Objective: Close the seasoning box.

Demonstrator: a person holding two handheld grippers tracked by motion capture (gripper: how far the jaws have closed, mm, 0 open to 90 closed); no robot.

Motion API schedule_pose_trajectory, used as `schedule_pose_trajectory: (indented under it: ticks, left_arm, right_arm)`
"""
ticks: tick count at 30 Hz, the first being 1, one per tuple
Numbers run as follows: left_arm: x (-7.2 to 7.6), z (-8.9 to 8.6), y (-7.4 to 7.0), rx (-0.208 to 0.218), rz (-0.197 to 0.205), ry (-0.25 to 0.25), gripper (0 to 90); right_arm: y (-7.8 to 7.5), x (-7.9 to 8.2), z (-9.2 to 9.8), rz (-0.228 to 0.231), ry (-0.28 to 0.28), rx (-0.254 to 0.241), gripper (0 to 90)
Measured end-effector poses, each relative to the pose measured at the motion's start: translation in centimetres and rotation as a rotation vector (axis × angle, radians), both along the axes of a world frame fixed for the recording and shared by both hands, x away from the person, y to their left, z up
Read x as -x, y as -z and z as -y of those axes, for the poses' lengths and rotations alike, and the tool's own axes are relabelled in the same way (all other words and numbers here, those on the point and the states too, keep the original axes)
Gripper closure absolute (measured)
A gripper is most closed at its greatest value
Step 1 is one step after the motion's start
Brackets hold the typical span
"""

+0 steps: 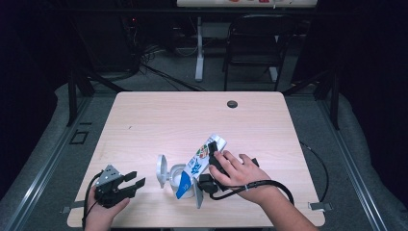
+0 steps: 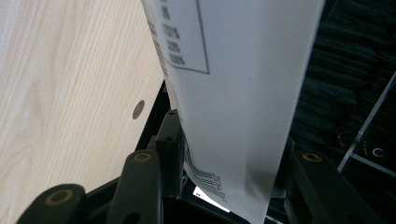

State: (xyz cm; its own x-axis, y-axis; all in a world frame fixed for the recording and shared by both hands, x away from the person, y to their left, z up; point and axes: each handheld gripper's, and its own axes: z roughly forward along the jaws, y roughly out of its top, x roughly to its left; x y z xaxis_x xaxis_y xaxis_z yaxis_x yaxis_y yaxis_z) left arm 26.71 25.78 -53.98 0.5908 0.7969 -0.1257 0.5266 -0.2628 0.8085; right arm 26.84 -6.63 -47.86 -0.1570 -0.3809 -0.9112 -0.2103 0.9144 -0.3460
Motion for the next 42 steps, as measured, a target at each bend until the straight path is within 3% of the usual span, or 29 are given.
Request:
schedule_pose_trajectory:
  ticks: [18,42]
  left_arm:
    - [0.0,0.0,0.0,-0.002,-0.001,0.002,52.8]
    - [0.0,0.1,0.1,-0.001,-0.001,0.004,52.8]
  right_arm:
    - [1.0,-0.1,1.2,-0.083,0.043,-0.142,60.3]
    - [2.5,0.6,1.6,-0.098,0.038,-0.267,63.0]
